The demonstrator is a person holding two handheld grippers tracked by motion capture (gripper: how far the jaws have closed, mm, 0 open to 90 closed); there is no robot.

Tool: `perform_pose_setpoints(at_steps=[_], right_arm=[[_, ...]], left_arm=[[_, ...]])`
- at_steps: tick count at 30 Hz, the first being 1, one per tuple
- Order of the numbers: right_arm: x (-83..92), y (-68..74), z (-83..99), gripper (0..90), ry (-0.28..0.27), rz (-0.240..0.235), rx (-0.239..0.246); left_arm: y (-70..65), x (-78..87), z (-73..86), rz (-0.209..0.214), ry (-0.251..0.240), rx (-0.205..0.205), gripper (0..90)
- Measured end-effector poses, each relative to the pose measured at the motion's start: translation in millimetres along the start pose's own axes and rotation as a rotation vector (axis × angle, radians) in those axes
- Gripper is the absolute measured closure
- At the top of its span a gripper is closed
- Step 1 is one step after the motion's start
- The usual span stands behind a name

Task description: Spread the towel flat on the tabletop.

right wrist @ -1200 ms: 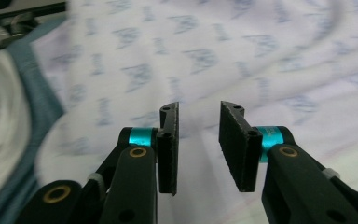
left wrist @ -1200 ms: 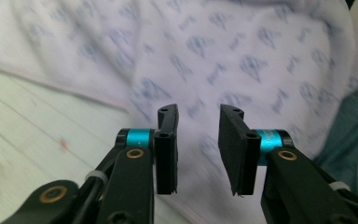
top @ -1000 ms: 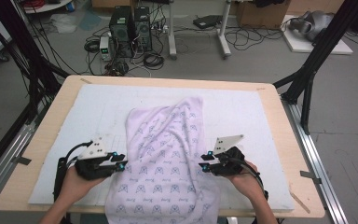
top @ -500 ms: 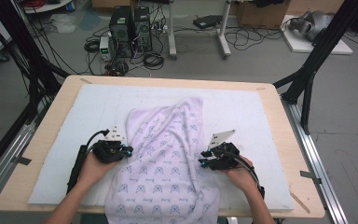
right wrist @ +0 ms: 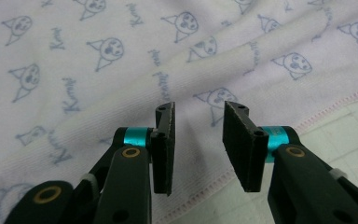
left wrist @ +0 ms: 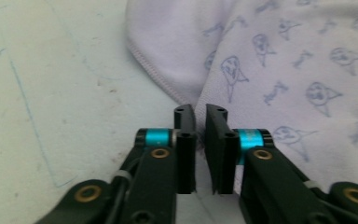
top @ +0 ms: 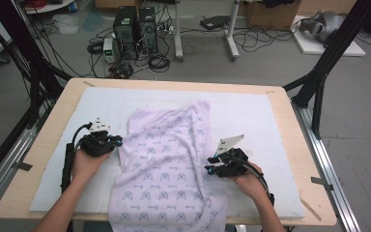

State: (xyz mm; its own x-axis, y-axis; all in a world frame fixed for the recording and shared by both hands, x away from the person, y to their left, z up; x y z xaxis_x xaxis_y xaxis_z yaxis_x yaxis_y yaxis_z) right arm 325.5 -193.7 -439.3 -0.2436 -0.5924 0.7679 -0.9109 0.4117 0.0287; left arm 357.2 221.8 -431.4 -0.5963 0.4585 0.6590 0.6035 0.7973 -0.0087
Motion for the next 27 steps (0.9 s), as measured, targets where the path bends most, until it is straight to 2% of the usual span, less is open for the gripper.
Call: perform_pose_setpoints(at_steps=[3, 6, 9, 10, 11, 12, 14, 16, 18, 20, 22, 24, 26, 27], right_arm=[[2.9, 3.1, 0.8, 63.5, -0.001, -0.014, 0.003], [8.5, 9.7, 1.8, 63.5, -0.04, -0.029, 0.009], [9.1, 15.3, 6.7, 62.1, -0.055, -0.048, 0.012], [7.3, 15.5, 8.8, 61.9, -0.042, -0.049, 0.008], [4.7, 14.9, 10.8, 61.8, -0.031, -0.042, 0.009], [2.3, 14.7, 12.7, 61.7, -0.02, -0.04, 0.0], [-2.1, 14.3, 14.6, 61.5, -0.005, -0.044, -0.006], [-4.0, 14.4, 14.8, 61.1, 0.001, -0.049, 0.004], [-3.8, 13.2, 14.5, 61.0, -0.001, -0.044, -0.001], [-4.2, 11.7, 14.9, 61.0, -0.006, -0.047, -0.012], [-4.5, 11.1, 14.8, 61.5, -0.007, -0.044, 0.0], [-4.7, 11.0, 14.8, 62.0, -0.005, -0.043, 0.001], [-4.2, 11.1, 15.1, 62.2, -0.003, -0.039, -0.005], [-3.4, 11.5, 15.2, 62.2, 0.001, -0.036, -0.005]], left_arm=[[-14.5, 7.2, 3.0, 0.04, 0.022, -0.058, 70.4], [-28.3, 14.5, 12.1, 0.097, 0.011, -0.095, 69.0], [-31.7, 8.0, 22.7, 0.132, 0.089, -0.106, 67.0], [-33.2, 3.6, 24.7, 0.12, 0.116, -0.12, 65.4], [-34.8, 0.5, 25.7, 0.11, 0.121, -0.134, 64.7], [-36.3, -0.6, 25.8, 0.11, 0.106, -0.14, 66.8], [-38.5, -2.8, 25.6, 0.105, 0.091, -0.164, 83.4], [-37.7, -3.6, 24.5, 0.11, 0.092, -0.156, 88.2], [-33.6, -3.2, 23.5, 0.072, 0.087, -0.16, 88.7], [-24.9, -1.4, 21.7, 0.043, 0.058, -0.117, 88.8], [-16.0, 1.0, 19.2, 0.0, 0.02, -0.077, 88.9], [-9.8, 2.2, 18.9, 0.0, 0.008, -0.041, 88.7], [-10.7, 4.1, 19.8, -0.008, 0.017, -0.045, 86.0], [-12.9, 6.9, 20.1, 0.013, 0.012, -0.043, 77.8]])
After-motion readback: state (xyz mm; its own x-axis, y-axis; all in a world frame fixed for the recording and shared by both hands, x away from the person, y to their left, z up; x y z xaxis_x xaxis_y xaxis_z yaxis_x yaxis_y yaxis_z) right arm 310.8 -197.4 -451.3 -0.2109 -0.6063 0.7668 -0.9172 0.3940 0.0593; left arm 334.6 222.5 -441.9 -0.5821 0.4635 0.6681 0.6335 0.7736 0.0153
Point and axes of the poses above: each handheld gripper's, and its own axes: x roughly backward along the jaws, z roughly out of its underside, y roughly to its left, the point moved 2 cm from there along -x, roughly forward along the jaws, and after that the axes turned 2 degrees about y, right-handed, at the moved point
